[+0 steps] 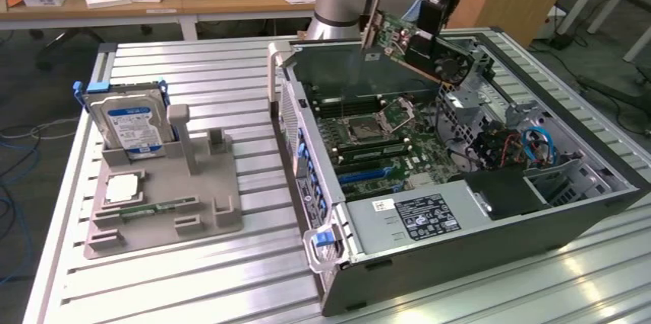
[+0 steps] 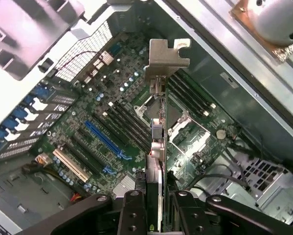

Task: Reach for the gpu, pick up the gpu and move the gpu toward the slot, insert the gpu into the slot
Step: 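Insert the gpu into the slot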

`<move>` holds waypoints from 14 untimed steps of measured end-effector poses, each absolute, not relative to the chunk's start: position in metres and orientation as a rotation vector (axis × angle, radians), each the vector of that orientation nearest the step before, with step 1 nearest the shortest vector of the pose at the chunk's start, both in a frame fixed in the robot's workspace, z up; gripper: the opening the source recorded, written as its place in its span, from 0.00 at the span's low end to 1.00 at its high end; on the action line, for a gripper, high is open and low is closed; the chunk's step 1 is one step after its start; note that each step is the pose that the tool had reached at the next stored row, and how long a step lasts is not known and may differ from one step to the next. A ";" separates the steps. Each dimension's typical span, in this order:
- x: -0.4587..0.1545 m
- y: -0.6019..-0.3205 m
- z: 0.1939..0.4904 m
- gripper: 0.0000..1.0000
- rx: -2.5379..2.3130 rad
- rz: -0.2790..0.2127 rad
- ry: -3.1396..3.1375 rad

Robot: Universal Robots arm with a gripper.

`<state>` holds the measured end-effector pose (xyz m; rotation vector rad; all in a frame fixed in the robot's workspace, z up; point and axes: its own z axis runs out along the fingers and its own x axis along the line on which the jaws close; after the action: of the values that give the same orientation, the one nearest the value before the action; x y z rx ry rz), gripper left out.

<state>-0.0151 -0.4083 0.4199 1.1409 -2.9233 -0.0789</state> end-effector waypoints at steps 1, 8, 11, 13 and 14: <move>-0.015 -0.408 0.420 0.26 1.162 -0.079 -2.915; -0.015 -0.408 0.415 0.26 1.334 -0.078 -2.837; -0.015 -0.408 0.413 0.26 1.412 -0.078 -2.798; -0.015 -0.408 0.411 0.26 1.462 -0.078 -2.771; -0.015 -0.408 0.410 0.26 1.486 -0.077 -2.757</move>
<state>-0.0151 -0.4083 0.4103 1.4863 -2.7575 -0.0773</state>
